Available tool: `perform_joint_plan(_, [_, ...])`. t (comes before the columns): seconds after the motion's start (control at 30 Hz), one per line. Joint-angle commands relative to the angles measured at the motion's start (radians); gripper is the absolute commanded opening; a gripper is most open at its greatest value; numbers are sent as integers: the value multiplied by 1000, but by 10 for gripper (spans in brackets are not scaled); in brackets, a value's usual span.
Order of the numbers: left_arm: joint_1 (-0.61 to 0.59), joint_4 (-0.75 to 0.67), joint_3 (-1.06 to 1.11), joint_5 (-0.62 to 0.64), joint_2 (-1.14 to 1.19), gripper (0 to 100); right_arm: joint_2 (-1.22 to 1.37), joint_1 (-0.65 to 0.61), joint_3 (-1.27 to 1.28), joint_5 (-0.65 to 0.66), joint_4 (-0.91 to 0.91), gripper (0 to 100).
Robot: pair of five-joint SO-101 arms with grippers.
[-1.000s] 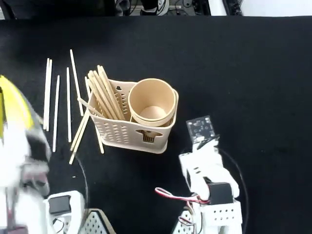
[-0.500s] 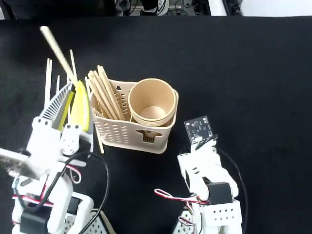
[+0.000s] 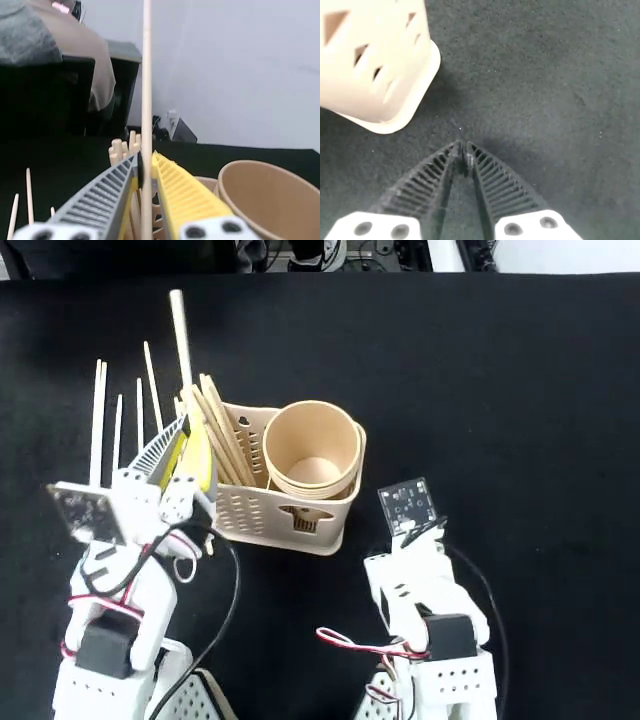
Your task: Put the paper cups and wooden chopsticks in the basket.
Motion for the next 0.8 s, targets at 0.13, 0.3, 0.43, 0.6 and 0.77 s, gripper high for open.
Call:
perform_joint_plan(0.13, [-38, 15, -30, 21, -8, 29, -68, -11, -4, -8, 5, 15])
perform_joint_plan(0.3, [-35, 15, -30, 21, -6, 29, -68, -11, -4, -8, 5, 15])
perform_joint_plan(0.43, [-41, 15, -56, 58, -12, 29, -68, -11, -4, -6, 6, 15])
perform_joint_plan(0.6, [-31, -2, -206, 69, -6, 28, -68, -11, -4, -6, 6, 15])
perform_joint_plan(0.77, [-25, -144, -272, 63, -3, 27, -68, -11, -4, -3, 6, 15])
